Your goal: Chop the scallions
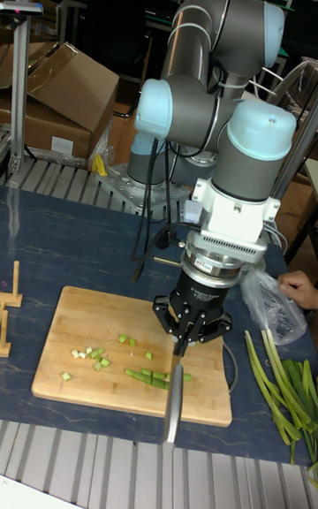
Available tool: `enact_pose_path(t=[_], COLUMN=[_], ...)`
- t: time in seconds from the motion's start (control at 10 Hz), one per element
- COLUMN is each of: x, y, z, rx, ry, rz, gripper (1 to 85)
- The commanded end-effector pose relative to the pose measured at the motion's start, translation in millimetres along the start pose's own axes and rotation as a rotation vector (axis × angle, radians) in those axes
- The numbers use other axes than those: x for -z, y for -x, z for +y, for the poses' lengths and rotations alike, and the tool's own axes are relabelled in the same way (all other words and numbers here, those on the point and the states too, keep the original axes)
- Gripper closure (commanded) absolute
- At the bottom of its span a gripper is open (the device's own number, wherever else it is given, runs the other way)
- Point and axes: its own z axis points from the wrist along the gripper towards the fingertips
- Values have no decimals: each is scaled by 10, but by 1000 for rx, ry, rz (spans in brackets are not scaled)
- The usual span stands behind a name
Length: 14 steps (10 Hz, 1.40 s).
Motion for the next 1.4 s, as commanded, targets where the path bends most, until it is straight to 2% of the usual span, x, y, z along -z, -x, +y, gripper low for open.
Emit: enact_pose_path(t=[0.0, 0.4, 1.3], x=[5, -139, -218], y=[20, 133, 176], z=[77, 109, 102], rx=[-18, -40, -45], ry=[21, 9, 1], rz=[-5, -19, -24], gripper=[843, 843, 843])
